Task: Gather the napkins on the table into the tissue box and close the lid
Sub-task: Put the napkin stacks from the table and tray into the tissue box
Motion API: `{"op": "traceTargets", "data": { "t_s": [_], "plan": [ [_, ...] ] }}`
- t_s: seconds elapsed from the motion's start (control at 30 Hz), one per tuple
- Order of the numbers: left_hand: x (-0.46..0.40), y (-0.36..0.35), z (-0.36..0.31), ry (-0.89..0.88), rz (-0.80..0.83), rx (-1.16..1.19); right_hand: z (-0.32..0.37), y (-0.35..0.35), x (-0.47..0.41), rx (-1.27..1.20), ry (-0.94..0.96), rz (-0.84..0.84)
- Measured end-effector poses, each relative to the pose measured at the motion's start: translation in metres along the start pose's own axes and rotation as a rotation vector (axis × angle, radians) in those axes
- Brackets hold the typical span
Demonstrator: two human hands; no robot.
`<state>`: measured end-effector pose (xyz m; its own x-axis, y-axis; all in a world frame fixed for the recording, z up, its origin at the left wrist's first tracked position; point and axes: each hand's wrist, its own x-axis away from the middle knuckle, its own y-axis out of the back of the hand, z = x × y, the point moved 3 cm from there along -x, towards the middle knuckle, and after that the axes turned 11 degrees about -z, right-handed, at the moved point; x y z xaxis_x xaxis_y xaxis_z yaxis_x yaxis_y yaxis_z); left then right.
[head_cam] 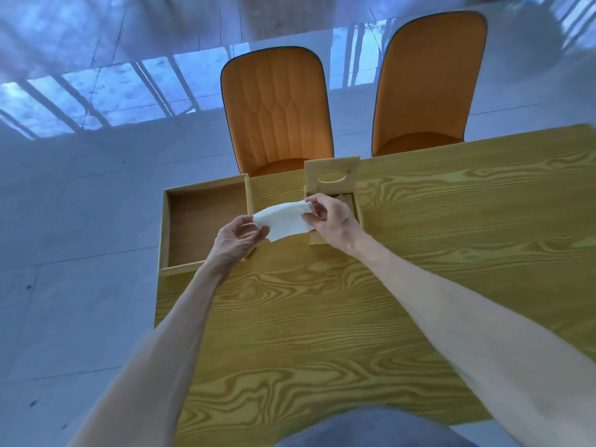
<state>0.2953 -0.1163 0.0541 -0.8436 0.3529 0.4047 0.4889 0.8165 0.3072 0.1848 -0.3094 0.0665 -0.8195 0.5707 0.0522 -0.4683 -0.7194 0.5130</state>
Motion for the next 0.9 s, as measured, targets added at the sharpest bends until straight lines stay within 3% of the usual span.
{"op": "traceTargets", "data": {
  "t_s": [0.23, 0.4, 0.63, 0.9],
  "plan": [
    [-0.004, -0.068, -0.022, -0.053, 0.018, -0.021, -0.034, 0.049, 0.001, 0.025, -0.135, -0.180],
    [-0.019, -0.105, -0.025, -0.042, -0.087, -0.054, -0.053, 0.065, -0.008, 0.096, -0.241, -0.290],
    [-0.033, -0.121, -0.025, 0.008, -0.258, -0.209, -0.064, 0.056, -0.026, 0.239, -0.247, -0.294],
    [-0.038, -0.124, -0.023, -0.107, -0.371, -0.443, -0.069, 0.044, -0.032, 0.475, -0.274, -0.286]
  ]
}}
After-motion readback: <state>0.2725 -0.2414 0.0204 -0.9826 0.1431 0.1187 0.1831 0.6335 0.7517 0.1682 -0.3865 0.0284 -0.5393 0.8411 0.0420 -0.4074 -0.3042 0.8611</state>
